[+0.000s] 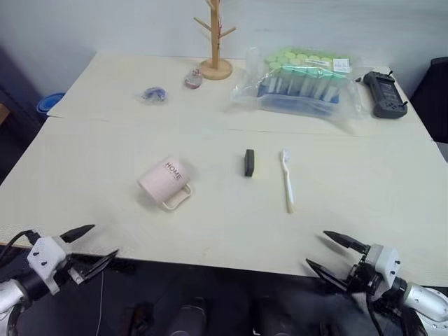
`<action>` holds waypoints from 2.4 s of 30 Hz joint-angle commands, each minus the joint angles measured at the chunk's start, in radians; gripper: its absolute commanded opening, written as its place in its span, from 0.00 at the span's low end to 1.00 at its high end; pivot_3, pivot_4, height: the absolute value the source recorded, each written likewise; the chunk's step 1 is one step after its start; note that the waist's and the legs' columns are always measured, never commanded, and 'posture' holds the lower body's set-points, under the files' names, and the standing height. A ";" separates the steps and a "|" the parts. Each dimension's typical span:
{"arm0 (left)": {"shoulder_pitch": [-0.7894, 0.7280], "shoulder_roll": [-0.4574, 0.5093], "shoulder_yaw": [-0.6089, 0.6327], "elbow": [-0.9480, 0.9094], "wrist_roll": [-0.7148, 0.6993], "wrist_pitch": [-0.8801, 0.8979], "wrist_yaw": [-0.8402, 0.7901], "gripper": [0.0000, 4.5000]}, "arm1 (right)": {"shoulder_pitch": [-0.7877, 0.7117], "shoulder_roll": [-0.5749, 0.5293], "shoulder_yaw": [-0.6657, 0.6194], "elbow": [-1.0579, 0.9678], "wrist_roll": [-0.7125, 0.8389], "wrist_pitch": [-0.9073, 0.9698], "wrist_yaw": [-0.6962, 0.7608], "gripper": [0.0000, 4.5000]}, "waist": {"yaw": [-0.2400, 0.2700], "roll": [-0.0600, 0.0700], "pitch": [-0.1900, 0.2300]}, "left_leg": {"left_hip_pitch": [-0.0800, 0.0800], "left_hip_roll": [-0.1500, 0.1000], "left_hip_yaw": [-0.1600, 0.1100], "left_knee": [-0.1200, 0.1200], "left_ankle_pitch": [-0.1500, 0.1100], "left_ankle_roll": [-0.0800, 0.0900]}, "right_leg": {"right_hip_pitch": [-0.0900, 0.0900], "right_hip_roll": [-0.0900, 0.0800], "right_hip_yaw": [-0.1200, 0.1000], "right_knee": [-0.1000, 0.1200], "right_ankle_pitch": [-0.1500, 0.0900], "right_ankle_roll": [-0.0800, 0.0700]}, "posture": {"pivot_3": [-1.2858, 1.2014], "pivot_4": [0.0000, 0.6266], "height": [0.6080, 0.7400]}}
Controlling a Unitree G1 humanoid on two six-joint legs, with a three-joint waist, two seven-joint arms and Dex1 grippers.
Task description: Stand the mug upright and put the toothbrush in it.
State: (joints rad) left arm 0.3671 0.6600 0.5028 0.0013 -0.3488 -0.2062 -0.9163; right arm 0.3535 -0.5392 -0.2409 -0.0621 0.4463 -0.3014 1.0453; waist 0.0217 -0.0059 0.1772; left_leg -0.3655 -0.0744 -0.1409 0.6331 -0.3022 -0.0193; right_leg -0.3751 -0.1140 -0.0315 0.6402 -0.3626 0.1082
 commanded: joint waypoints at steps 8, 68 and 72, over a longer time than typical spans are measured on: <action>0.021 0.000 0.003 -0.089 -0.065 0.099 0.001 1.00 | -0.025 0.028 0.008 0.073 0.001 -0.081 0.027 0.98 | 0.000 0.000 0.000 | 0.003 0.001 0.005 0.000 -0.001 0.001 | 0.000 0.001 0.006 0.001 0.000 0.000 | 0.52 0.24 1.00; -0.169 -0.038 -0.159 -0.349 -0.212 0.342 0.018 1.00 | -0.986 0.428 0.285 0.042 -0.201 1.046 -0.757 0.53 | -0.053 0.000 0.000 | -0.004 0.017 0.021 0.002 -0.005 -0.008 | -0.022 0.017 0.023 0.014 0.002 -0.009 | 0.52 0.24 1.00; -0.172 -0.040 -0.164 -0.326 -0.207 0.328 0.012 1.00 | -0.988 0.410 0.304 0.045 -0.232 1.014 -0.754 0.79 | -0.051 0.000 0.000 | -0.004 0.017 0.022 0.002 -0.005 -0.008 | -0.022 0.017 0.023 0.014 0.002 -0.008 | 0.52 0.24 1.00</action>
State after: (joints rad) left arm 0.1996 0.6257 0.3343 -0.3281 -0.5586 0.1426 -0.8988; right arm -0.6230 -0.1234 0.0626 0.0235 0.2193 0.7405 0.2829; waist -0.0294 -0.0055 0.1768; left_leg -0.3695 -0.0576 -0.1193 0.6350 -0.3071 -0.0271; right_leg -0.3970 -0.0968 -0.0084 0.6542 -0.3609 0.0997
